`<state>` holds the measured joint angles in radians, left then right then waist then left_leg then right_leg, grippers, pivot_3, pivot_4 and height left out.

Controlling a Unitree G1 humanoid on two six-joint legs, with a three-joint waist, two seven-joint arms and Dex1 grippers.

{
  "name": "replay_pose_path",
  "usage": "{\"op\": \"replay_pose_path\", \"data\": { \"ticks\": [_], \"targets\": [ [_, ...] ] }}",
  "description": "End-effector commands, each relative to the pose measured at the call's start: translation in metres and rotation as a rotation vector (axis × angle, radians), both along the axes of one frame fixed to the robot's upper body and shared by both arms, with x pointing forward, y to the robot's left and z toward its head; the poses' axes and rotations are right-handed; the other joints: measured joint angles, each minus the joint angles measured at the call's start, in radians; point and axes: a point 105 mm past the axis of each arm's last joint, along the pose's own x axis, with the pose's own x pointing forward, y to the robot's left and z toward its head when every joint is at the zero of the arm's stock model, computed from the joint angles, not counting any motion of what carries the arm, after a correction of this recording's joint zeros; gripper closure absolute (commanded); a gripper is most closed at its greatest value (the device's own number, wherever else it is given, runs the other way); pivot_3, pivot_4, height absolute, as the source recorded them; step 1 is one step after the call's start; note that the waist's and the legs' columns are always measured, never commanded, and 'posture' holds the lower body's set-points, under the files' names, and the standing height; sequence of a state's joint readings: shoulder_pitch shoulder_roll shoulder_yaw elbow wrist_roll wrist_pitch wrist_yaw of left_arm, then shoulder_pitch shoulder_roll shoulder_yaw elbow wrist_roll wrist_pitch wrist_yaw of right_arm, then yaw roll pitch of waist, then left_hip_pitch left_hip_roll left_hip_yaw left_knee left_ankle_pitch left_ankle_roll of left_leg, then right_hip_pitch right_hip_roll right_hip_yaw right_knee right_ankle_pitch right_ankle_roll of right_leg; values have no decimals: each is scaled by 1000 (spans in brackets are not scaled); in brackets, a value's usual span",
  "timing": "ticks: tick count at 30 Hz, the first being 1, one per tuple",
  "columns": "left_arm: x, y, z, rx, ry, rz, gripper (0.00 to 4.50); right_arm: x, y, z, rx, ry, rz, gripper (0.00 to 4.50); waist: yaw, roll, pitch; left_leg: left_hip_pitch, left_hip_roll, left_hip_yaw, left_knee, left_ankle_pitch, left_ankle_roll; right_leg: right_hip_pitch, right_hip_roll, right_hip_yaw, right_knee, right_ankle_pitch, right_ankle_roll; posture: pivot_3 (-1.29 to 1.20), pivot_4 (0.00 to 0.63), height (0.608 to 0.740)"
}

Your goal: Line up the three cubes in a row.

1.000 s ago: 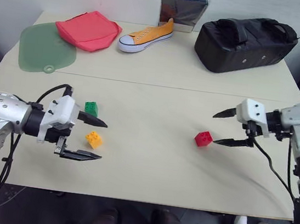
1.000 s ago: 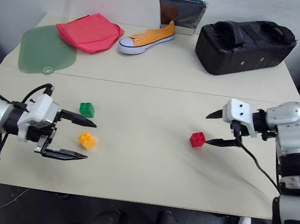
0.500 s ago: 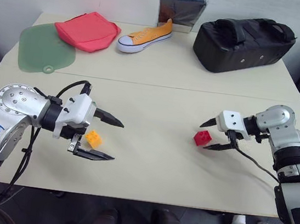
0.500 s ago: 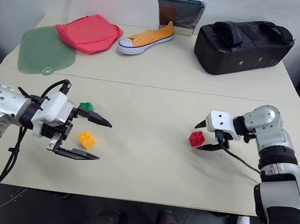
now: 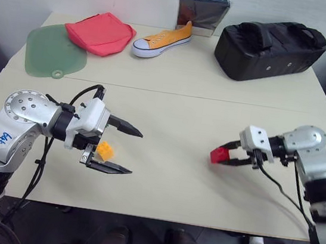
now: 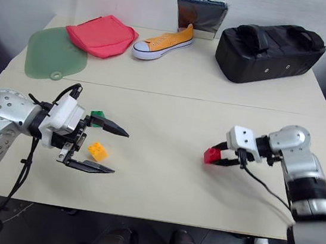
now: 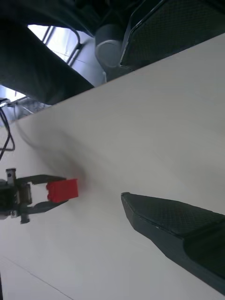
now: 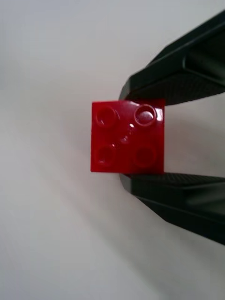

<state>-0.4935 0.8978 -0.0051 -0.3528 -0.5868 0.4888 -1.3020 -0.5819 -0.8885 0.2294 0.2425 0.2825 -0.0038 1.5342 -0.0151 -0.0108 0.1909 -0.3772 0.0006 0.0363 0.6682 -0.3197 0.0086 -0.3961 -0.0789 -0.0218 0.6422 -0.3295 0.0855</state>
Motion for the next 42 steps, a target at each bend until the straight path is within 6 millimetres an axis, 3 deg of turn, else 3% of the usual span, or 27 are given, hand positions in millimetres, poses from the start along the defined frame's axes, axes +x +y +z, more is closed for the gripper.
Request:
{"op": "replay_pose_path", "data": {
  "ticks": [1, 6, 16, 42],
  "targets": [
    [-11, -8, 5, -3, -33, -70, 0, -33, 10, 12, -7, -1, 4, 3023, 7, 0, 0, 0, 0, 0, 0, 0, 0, 0, 0, 0, 0, 0, 0, 0, 150, 740],
    [-15, -12, 1, 4, -40, -118, 0, -65, 13, -14, -109, 6, -89, 3023, 12, 0, 0, 3, 0, 1, 0, 0, 0, 2, 0, 1, -3, 0, 0, 0, 150, 740],
    [-11, -15, -6, 17, -61, -134, 0, -59, 17, -28, -119, -40, -235, 3023, 13, -1, 0, 5, -1, 2, -1, 0, 0, 3, 0, 3, -4, 0, 0, 0, 150, 740],
    [-11, -16, -7, 6, -51, -131, 0, -66, 20, -39, -64, -7, -170, 3023, 12, -2, -1, 5, 0, 2, -1, 0, 1, 4, 1, 3, -4, 0, 0, 0, 150, 740]
  ]
}}
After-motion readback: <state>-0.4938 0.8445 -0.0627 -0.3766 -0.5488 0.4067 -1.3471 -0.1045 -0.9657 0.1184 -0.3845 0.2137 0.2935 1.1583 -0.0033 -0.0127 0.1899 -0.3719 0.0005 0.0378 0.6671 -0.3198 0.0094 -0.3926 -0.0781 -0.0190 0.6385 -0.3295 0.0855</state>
